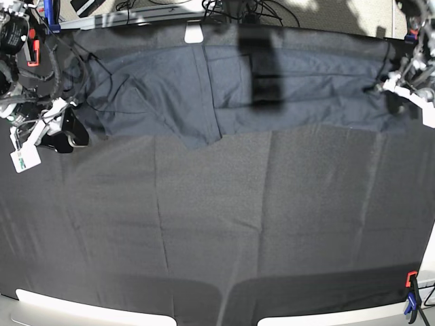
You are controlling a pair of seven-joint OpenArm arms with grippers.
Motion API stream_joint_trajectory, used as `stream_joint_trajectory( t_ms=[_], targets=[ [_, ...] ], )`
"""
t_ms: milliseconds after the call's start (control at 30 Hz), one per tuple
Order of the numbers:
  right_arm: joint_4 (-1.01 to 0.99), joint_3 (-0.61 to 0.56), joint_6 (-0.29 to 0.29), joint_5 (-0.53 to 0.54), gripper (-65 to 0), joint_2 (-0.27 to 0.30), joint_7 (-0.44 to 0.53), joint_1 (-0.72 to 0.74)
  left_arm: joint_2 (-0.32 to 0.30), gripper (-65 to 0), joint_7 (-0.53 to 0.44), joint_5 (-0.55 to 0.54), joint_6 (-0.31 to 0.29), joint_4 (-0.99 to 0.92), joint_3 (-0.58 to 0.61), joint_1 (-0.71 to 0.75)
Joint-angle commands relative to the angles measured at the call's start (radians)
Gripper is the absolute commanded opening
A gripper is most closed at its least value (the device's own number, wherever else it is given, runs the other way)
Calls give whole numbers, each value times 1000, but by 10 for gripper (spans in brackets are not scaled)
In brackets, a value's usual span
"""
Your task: Layout the t-shirt on the table in an organized manner, then fold the t-shirt properly
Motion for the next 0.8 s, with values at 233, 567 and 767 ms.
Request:
stream_joint_trajectory(
  t_ms=[233,567,767],
  targets=[
    [15,9,6,23,-396,17,39,8,120,-650,98,-237,-121,148,250,45],
    [15,9,6,23,-396,17,35,8,121,-650,-47,91,63,148,697,-53],
    [15,9,6,23,-396,17,35,8,121,-650,-68,169,98,148,818,-58]
  ],
)
